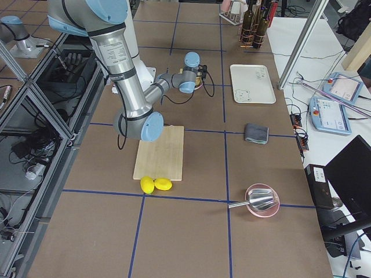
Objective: Make sandwich and place on tray
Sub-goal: 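Carry the bread slice with the right gripper and lay it on the egg toast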
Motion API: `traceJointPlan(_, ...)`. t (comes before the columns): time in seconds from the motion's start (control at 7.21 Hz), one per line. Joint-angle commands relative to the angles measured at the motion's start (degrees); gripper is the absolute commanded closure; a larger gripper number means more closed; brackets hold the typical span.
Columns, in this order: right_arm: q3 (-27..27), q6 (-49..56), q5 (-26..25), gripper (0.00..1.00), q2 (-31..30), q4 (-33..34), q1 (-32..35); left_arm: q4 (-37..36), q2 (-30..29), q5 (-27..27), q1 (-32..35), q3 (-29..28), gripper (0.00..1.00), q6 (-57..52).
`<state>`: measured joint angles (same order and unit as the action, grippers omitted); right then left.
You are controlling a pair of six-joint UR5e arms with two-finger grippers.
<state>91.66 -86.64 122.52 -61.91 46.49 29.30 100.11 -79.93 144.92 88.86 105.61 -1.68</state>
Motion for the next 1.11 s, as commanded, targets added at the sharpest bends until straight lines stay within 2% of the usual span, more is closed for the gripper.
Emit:
traceJointPlan(0.0,-1.0,0.0,-0.4,1.0,0.1,0.2,0.0,0.0,0.0,0.0,0.0,0.0,0.0,0.0)
traceJointPlan(0.14,-1.0,0.1,-0.5,1.0,0.0,0.2,-0.2,0.1,0.0,0.0,0.0,0.1,0.0,0.0)
traceJointPlan(0.28,-1.6,0.0,-0.5,0.88,0.2,0.2,-0.4,1.1,0.0,0.1,0.0,0.0,0.0,0.2)
traceJointPlan(0.42,-1.6,-0.4,-0.5,0.24,0.6,0.2,-0.4,1.1,0.0,1.8,-0.4,-0.1,0.0,0.3)
traceJointPlan(0.55,-1.6,-0.2,-0.5,0.0,0.8,0.2,-0.4,1.1,0.0,4.5,-1.7,-0.4,0.0,0.4)
traceJointPlan(0.69,-1.2,0.0,0.0,0.0,0.8,0.2,0.5,2.0,-0.5,5.0,-3.8,-0.3,0.0,5.3)
traceJointPlan(0.83,-0.2,0.0,3.2,0.0,0.1,0.2,3.5,9.9,-0.6,5.0,-6.9,-0.4,0.0,14.0)
traceJointPlan(0.97,0.1,-0.1,7.7,0.0,-0.9,0.1,8.3,19.0,-0.7,4.8,-12.0,-0.5,0.0,27.7)
